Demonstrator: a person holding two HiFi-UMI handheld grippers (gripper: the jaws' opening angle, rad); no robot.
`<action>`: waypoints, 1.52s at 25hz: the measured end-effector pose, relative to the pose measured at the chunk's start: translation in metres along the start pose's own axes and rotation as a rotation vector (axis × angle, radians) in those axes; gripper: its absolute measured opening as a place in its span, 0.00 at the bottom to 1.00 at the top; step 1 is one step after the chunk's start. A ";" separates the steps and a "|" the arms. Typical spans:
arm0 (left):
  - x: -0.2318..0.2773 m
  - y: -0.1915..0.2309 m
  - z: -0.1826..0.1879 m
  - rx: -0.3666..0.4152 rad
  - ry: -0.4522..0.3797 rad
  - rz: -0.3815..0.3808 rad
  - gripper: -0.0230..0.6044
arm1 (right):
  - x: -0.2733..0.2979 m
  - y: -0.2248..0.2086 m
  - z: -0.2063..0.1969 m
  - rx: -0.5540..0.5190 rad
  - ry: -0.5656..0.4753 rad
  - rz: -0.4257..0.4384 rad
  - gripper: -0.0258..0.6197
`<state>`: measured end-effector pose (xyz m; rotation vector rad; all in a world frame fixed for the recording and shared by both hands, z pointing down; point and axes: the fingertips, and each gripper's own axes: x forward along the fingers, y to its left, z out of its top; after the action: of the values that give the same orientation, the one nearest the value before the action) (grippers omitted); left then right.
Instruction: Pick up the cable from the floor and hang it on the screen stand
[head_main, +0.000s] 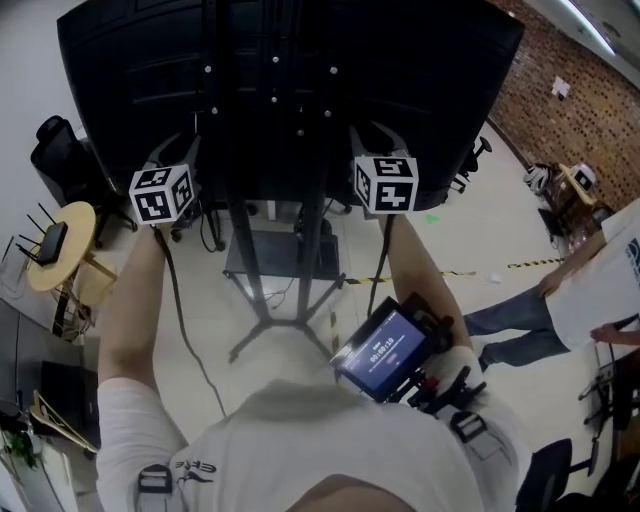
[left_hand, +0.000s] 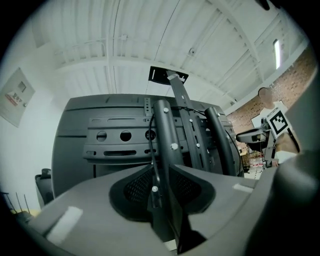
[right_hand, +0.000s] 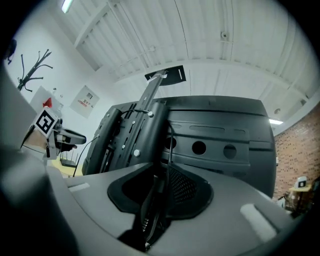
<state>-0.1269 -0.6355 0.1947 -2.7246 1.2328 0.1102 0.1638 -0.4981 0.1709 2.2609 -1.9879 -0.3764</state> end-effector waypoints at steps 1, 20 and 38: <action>-0.006 -0.007 -0.001 0.005 0.002 0.011 0.20 | -0.003 0.001 -0.001 0.010 -0.013 0.014 0.20; -0.123 -0.177 -0.040 -0.028 0.060 0.318 0.06 | -0.099 0.025 -0.060 0.100 -0.034 0.462 0.06; -0.294 -0.188 -0.090 -0.075 0.071 0.417 0.05 | -0.215 0.160 -0.099 0.170 0.021 0.611 0.06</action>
<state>-0.1796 -0.3101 0.3403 -2.5060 1.8356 0.1074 0.0108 -0.3161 0.3292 1.5880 -2.6311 -0.1199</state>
